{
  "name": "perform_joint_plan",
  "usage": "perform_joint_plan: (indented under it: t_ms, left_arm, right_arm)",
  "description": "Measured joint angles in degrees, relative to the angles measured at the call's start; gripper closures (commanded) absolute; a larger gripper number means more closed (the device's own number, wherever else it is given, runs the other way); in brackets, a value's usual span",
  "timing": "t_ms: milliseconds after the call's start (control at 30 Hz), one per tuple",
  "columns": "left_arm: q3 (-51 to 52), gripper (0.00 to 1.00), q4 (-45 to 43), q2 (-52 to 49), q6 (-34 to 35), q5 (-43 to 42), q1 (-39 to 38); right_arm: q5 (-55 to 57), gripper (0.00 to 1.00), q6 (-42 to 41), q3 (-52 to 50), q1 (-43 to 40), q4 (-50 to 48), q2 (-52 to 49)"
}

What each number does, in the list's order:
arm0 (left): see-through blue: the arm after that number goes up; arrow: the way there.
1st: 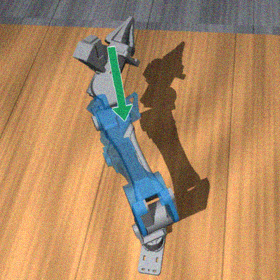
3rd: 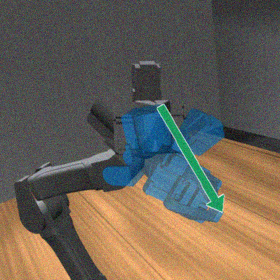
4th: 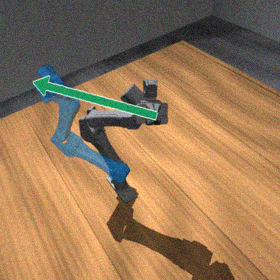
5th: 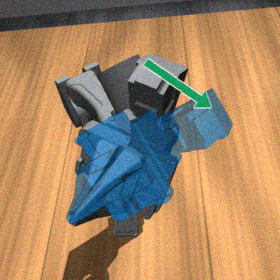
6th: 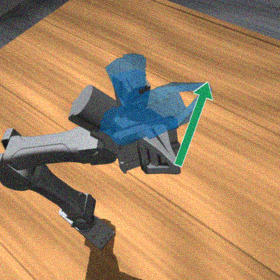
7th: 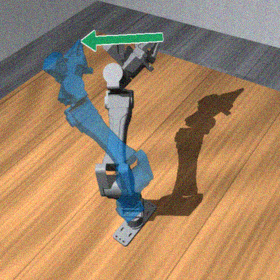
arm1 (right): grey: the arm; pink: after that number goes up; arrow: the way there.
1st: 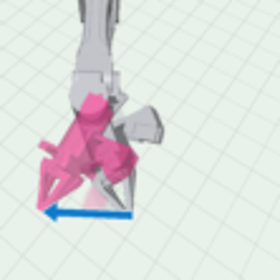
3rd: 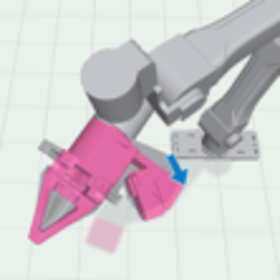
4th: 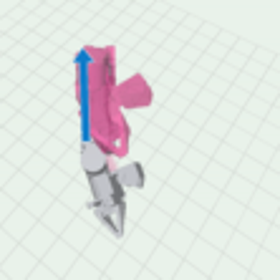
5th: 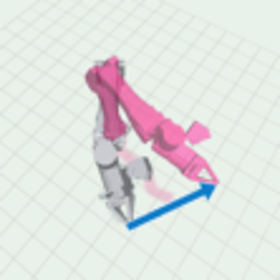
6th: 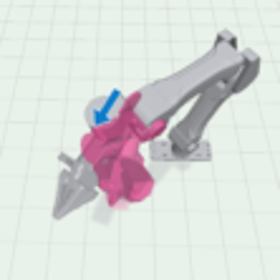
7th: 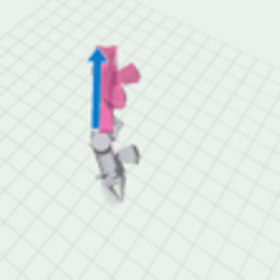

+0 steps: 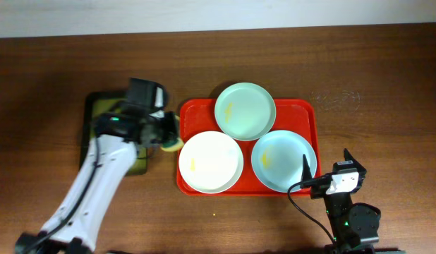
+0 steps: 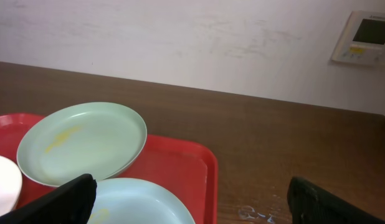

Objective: Clean dirty plates on tray and stack at the side
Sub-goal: 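Carry the sponge with the left gripper onto the white plate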

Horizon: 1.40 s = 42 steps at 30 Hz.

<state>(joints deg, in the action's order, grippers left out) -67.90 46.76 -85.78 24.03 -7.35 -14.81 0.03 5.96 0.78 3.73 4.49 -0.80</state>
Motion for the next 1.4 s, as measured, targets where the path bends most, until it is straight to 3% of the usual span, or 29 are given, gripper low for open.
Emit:
perform_joint_plan:
  t_ms: [200, 467, 567, 700, 733, 800, 833, 1133, 1400]
  left_arm:
    - [4.37, 1.0, -7.41, -6.01, 3.04, -0.79, -12.7]
    - [4.83, 1.0, -11.3, -15.8, 8.48, 4.39, -20.24]
    - [5.09, 0.87, -11.45, -17.73, 9.2, 5.01, -21.03]
    - [4.85, 0.8, -10.47, -17.84, 8.57, 5.38, -21.14]
    - [4.48, 0.76, -9.01, -17.84, 8.28, 5.46, -21.11]
    - [2.67, 0.13, -5.46, -17.84, 7.61, 5.49, -21.0]
    - [1.36, 0.07, -4.28, -17.81, 7.08, 5.49, -20.96]
    - [-7.72, 0.05, 3.41, -11.69, 5.92, 5.46, -18.36]
    - [-11.47, 0.01, 9.18, 1.97, 5.33, 6.64, -1.95]
  right_arm:
    - [0.0, 0.01, 0.0, 0.0, 0.0, 0.0, 0.0]
    - [0.0, 0.01, 0.02, 0.0, 0.0, 0.0, 0.0]
    - [0.0, 0.01, 0.0, 0.0, 0.0, 0.0, 0.0]
    - [0.0, 0.01, 0.0, 0.0, 0.0, 0.0, 0.0]
    - [0.0, 0.01, 0.04, 0.0, 0.0, 0.0, 0.0]
    - [0.0, 0.01, 0.0, 0.0, 0.0, 0.0, 0.0]
    - [0.0, 0.01, 0.0, 0.0, 0.0, 0.02, 0.0]
    - [0.0, 0.01, 0.0, 0.0, 0.0, 0.0, 0.0]
    - [-0.31, 0.01, -0.13, -0.11, 0.0, -2.1, 0.0]
